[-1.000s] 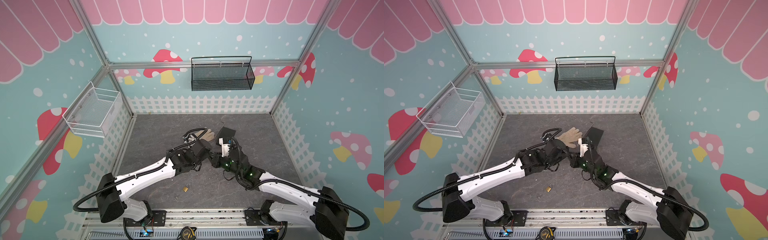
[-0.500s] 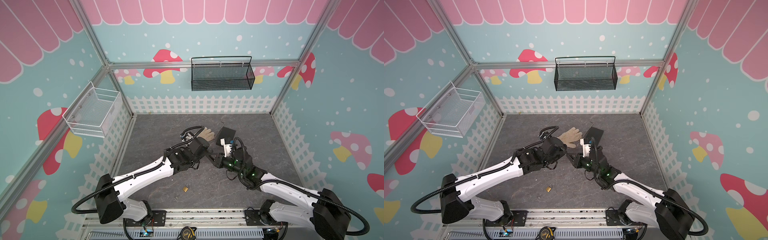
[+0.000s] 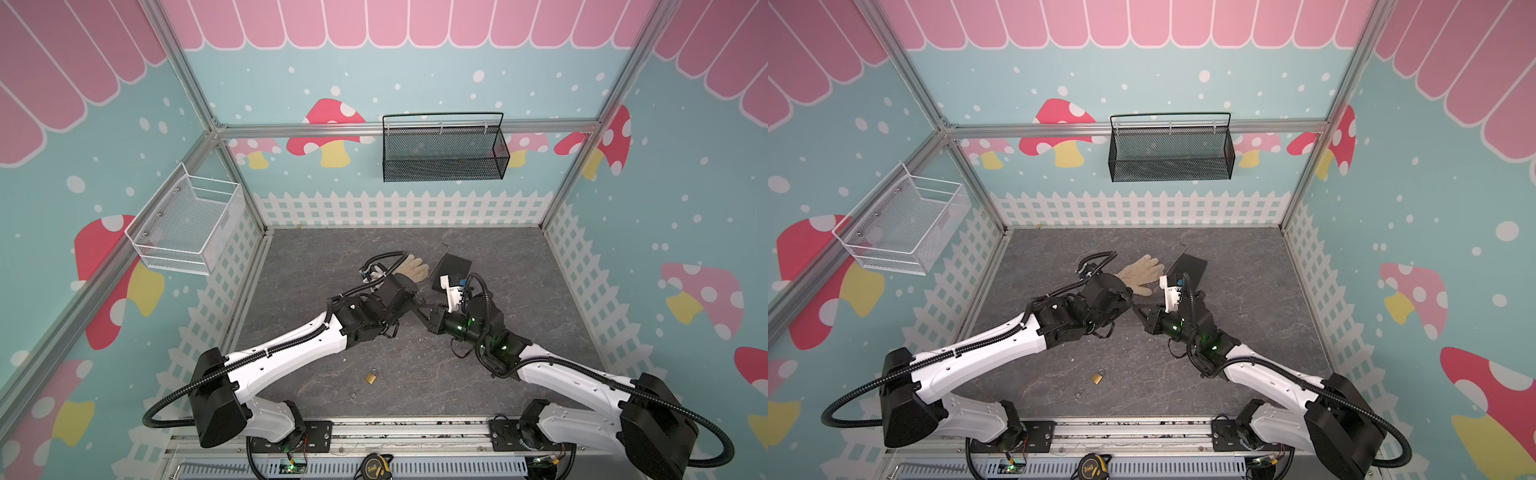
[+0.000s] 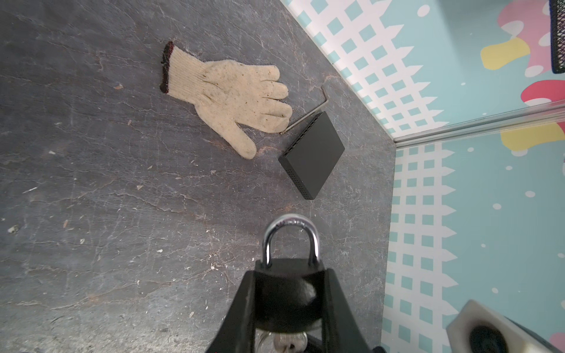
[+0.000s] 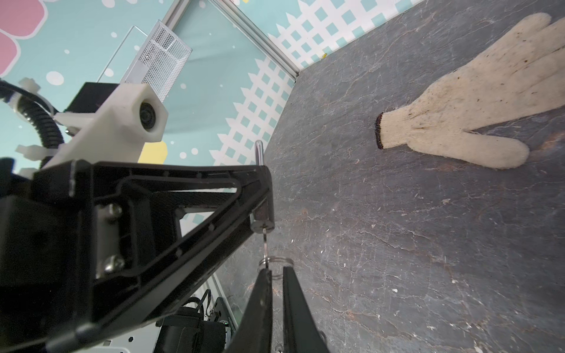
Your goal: Unlock with the key
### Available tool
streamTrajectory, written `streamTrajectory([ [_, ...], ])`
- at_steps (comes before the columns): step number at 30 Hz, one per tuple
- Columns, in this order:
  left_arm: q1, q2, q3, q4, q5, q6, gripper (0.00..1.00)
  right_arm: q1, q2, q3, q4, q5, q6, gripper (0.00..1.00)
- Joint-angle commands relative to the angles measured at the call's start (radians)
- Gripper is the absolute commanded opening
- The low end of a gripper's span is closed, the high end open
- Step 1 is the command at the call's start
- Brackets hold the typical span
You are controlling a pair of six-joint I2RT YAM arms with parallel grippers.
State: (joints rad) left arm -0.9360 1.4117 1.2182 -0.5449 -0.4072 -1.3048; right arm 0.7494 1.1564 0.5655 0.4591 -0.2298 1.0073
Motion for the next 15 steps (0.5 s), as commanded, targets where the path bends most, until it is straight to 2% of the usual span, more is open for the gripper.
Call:
streamTrajectory([
  [1, -0.001, -0.019, 0.009, 0.02, 0.007, -0.001, 0.0, -0.005, 0.018, 0.028, 0.043, -0.005, 0.013, 0.08],
  [10, -0.016, -0.016, 0.018, 0.033, 0.038, -0.002, 0.0, -0.007, 0.034, 0.032, 0.092, -0.016, 0.014, 0.04],
  [15, -0.017, -0.017, 0.008, 0.03, 0.017, 0.004, 0.0, -0.007, 0.014, 0.029, 0.075, -0.013, 0.006, 0.04],
])
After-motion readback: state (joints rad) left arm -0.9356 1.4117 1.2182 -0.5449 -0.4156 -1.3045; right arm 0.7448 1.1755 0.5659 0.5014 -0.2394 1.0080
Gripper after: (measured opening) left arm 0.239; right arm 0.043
